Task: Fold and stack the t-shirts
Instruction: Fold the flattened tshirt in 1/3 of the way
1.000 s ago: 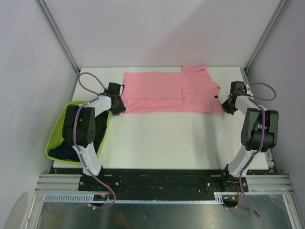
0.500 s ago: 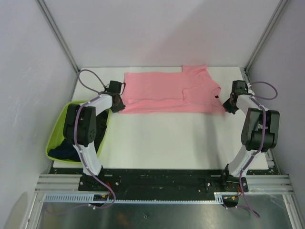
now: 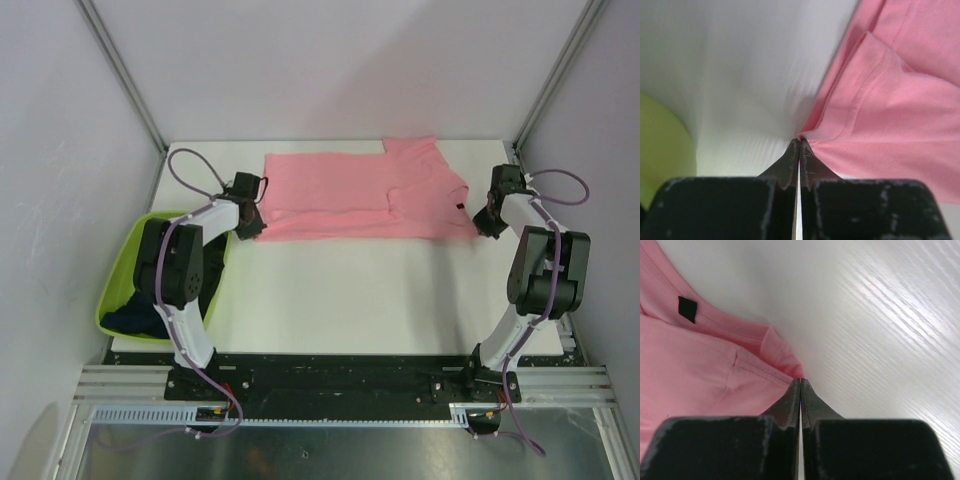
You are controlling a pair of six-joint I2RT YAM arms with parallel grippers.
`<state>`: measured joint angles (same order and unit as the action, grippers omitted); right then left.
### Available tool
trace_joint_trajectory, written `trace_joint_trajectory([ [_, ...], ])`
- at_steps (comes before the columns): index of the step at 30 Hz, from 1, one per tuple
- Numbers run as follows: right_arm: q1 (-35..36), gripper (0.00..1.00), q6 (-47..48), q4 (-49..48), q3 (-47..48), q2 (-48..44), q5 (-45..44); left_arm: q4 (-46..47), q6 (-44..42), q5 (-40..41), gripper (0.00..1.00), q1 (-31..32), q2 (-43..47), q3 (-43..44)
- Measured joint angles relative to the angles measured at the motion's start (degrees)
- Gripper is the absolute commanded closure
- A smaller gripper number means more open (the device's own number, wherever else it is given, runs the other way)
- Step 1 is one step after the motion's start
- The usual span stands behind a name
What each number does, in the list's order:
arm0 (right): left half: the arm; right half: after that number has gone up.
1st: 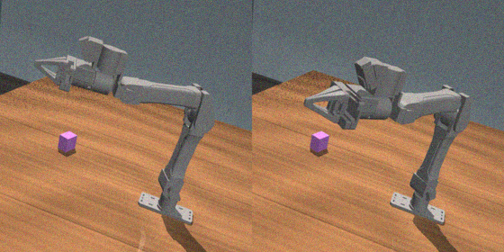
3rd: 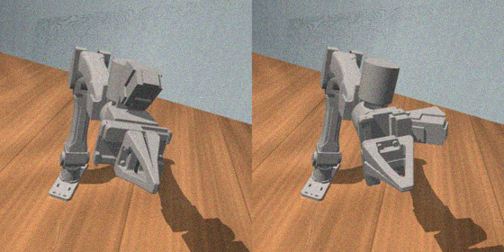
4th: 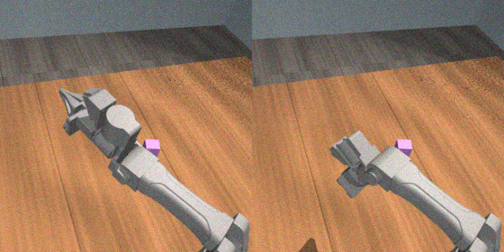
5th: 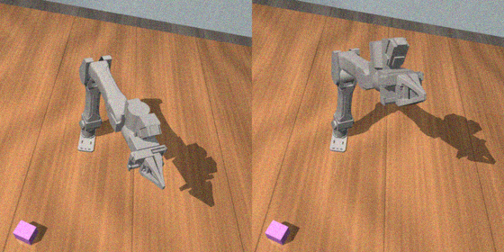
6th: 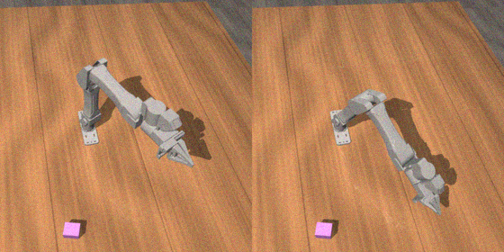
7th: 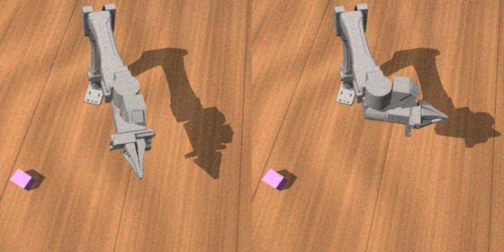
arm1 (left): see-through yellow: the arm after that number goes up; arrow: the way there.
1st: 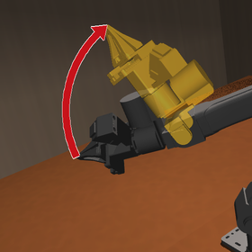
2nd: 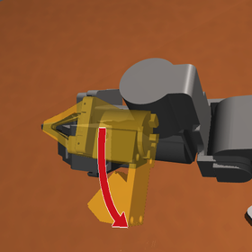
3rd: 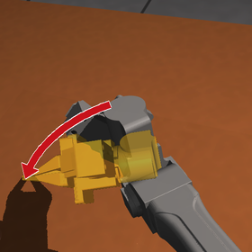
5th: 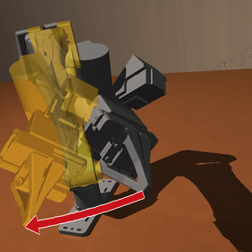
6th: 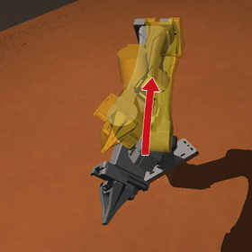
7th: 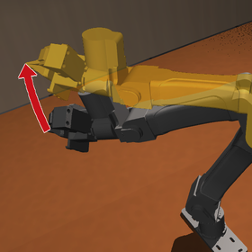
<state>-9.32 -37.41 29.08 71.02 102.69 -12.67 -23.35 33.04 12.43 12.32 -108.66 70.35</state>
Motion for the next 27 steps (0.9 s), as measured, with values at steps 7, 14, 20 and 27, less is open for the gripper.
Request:
trace_joint_trajectory([
  [7, -1.73, 1.0, -1.73, 8.96, 1.05, -0.24, -1.97, -2.25, 1.55, -0.02, 1.0, 0.17, 6.34, -5.22],
  [14, -2.56, 1.0, -4.28, 18.29, 0.79, -3.19, -3.91, -3.61, 3.08, -1.07, 1.0, 0.55, 14.27, -13.49],
  [20, -4.35, 1.0, -5.79, 22.88, -2.93, -10.25, -4.48, -4.74, 4.61, -2.43, 1.0, 1.66, 20.48, -19.5],
  [27, -7.63, 0.62, -6.69, 25.94, -7.74, -14.21, -3.26, -5.6, 6.05, -3.58, 0.75, 3.34, 24.9, -23.85],
])
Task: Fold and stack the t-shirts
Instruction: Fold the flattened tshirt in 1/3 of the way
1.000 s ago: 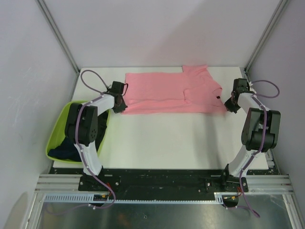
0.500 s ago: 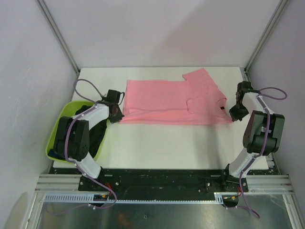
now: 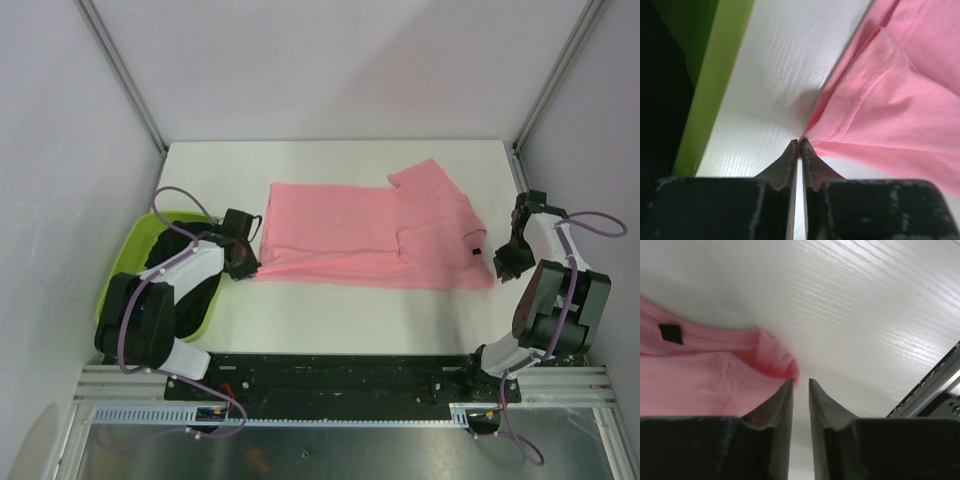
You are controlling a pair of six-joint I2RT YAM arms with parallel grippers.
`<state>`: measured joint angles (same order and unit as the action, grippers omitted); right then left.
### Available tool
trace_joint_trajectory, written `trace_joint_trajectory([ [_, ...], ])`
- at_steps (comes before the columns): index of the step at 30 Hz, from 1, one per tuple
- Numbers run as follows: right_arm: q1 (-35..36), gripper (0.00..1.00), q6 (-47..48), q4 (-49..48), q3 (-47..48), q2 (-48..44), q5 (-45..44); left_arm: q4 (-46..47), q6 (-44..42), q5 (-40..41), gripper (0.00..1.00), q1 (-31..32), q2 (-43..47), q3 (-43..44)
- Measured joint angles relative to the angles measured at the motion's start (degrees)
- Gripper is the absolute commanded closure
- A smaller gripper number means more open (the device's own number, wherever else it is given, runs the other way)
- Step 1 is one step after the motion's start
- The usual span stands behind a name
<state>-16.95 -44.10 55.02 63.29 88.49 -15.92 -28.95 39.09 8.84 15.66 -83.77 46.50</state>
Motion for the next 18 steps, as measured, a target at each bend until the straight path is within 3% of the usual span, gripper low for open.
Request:
trace_joint_trajectory([
  [3, -0.66, 0.38, 0.5, 0.46, -0.61, -0.11, 0.59, -0.5, -0.07, -0.39, 0.5, 0.2, 0.57, -0.59],
  [6, -0.74, 0.32, 0.87, 0.26, -0.61, -0.98, 1.16, -1.03, -0.76, -0.96, 0.43, 0.2, 2.25, -0.61],
  [12, 2.51, 0.3, 3.26, -2.58, -0.59, -6.43, 1.68, -2.25, -3.61, -2.64, 0.56, 0.28, 5.2, 5.38],
  [18, 11.72, 0.3, 4.94, -7.39, -0.48, -8.74, 2.34, -1.01, -7.23, -3.45, 0.66, 1.01, -1.53, 16.28],
])
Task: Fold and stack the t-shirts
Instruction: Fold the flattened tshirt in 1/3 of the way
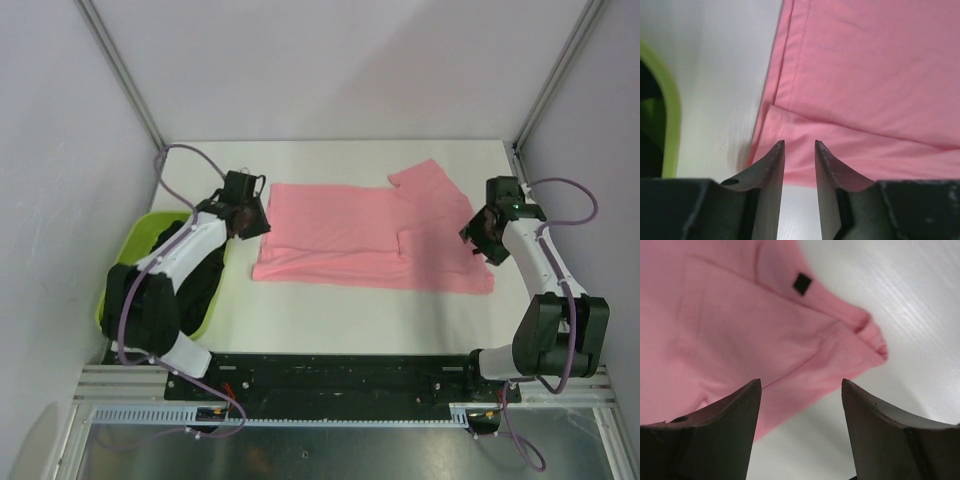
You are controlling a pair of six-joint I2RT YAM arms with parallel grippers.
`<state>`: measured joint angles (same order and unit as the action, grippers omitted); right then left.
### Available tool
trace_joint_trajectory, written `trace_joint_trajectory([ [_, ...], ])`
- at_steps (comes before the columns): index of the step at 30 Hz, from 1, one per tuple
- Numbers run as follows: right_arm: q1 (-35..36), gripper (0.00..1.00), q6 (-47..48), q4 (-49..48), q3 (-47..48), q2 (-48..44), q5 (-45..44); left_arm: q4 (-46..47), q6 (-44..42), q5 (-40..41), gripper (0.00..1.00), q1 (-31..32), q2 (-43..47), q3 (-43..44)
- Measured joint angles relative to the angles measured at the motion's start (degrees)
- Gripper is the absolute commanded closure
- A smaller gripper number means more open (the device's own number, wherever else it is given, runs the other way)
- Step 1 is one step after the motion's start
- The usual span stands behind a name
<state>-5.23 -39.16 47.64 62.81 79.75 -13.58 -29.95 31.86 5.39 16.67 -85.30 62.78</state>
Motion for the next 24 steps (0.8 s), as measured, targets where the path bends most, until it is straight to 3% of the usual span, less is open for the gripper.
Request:
trace_joint_trajectory([
  [10, 9.22, 0.3, 0.15, -4.11, 0.0, 2.34, 1.14, -1.62, -1.95, 0.72, 0.64, 2.08, -14.95, 3.19],
  [24, 15.54, 0.31, -0.28, -5.18, -0.02, 7.1, -0.79, -2.58, -1.92, 3.58, 0.61, 2.19, -16.87, 4.98],
])
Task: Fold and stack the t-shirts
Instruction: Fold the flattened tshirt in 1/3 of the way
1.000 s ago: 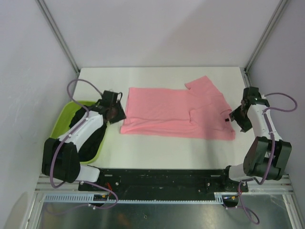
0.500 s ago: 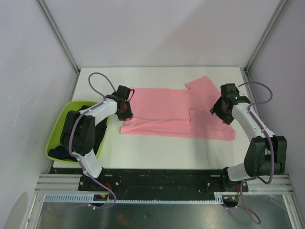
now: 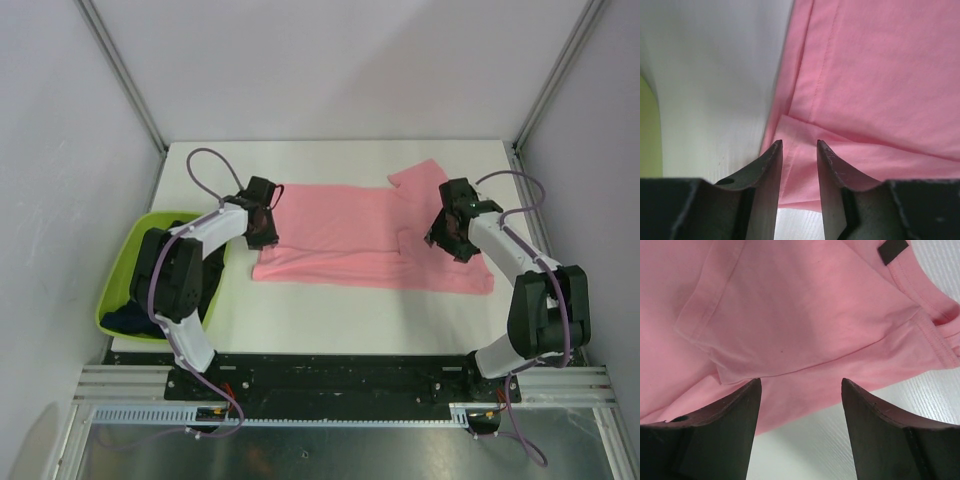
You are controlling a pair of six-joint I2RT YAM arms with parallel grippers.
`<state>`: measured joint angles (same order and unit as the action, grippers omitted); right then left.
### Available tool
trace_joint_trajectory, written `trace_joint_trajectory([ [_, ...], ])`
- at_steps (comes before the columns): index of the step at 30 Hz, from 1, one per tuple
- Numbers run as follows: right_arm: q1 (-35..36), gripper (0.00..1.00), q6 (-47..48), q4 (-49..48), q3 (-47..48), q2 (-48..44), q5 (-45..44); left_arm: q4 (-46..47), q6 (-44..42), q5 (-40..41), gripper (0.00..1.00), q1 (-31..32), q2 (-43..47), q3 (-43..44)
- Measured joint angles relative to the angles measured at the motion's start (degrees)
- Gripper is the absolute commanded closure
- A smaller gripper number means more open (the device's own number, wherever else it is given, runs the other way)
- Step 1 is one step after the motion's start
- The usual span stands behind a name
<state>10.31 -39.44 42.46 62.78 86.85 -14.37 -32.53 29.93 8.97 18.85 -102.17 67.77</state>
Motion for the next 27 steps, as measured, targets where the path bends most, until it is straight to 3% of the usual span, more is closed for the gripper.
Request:
trace_joint_trajectory([
  [17, 1.86, 0.31, -0.22, -2.56, -3.37, 0.81, -0.42, 0.04, 0.07, 1.53, 0.62, -0.04, -2.62, 2.43],
  [27, 1.92, 0.31, -0.22, -3.3, -3.87, 0.81, -0.76, -0.04, 0.13, 2.01, 0.74, -0.35, -3.26, 2.43],
])
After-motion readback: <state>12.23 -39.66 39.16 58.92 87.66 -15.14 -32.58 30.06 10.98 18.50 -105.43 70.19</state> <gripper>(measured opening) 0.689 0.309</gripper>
